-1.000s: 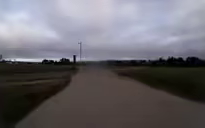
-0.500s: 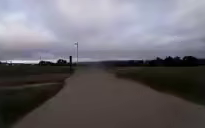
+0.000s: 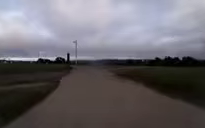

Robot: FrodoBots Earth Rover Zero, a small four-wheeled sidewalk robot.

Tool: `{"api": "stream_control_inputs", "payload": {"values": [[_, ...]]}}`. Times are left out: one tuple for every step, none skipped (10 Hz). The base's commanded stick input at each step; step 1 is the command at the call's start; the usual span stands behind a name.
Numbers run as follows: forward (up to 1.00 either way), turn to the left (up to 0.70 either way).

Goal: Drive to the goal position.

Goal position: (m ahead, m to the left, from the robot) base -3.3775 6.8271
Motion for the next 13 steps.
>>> {"api": "stream_control_inputs", "payload": {"values": [[0.85,0.0],[0.85,0.0],[0.85,0.04],[0.85,0.17],[0.85,0.34],[0.85,0.34],[0.85,0.34],[0.85,0.34],[0.85,0.34],[0.85,0.34],[0.85,0.34],[0.85,0.34],[0.85,0.34]]}}
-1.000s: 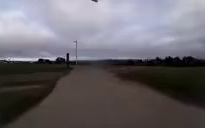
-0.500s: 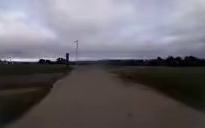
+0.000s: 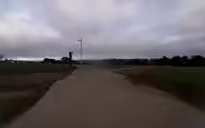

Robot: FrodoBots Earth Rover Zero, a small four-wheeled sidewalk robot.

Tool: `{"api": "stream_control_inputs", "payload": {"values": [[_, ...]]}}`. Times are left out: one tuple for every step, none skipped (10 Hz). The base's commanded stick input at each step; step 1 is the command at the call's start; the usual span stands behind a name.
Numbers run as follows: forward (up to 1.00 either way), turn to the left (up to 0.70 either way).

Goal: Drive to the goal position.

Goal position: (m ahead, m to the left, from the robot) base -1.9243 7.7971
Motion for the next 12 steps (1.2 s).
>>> {"api": "stream_control_inputs", "payload": {"values": [[0.85,0.34],[0.85,0.34],[0.85,0.34],[0.85,0.34],[0.85,0.34],[0.85,0.34],[0.85,0.34],[0.85,0.0],[0.85,0.0],[0.85,0.0],[0.85,0.0],[0.85,0.02]]}}
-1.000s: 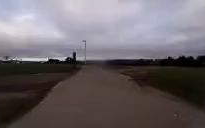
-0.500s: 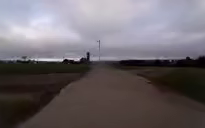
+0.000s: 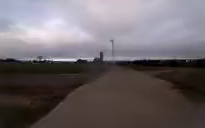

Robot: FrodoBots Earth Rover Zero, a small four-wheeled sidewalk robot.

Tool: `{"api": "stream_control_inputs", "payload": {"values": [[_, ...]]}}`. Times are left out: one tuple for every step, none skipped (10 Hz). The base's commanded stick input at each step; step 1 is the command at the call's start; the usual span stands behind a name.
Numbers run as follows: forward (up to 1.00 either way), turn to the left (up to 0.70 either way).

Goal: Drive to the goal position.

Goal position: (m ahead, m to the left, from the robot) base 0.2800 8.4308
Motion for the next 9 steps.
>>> {"api": "stream_control_inputs", "payload": {"values": [[0.85,0.18],[0.85,0.33],[0.85,0.34],[0.85,0.34],[0.85,0.34],[0.85,0.34],[0.85,0.34],[0.85,0.34],[0.85,0.34]]}}
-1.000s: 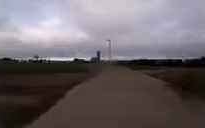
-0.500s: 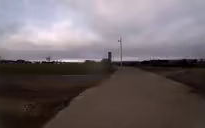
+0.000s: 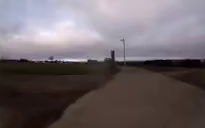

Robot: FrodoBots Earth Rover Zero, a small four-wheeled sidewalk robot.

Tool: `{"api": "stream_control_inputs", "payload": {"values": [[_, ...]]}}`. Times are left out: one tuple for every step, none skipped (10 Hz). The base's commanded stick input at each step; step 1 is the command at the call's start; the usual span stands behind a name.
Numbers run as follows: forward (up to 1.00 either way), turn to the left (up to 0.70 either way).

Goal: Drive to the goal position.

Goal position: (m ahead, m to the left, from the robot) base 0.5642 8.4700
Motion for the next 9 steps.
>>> {"api": "stream_control_inputs", "payload": {"values": [[0.85,0.34],[0.85,0.34],[0.85,0.34],[0.85,0.34],[0.85,0.34],[0.85,0.34],[0.85,0.34],[0.85,0.34],[0.85,0.34]]}}
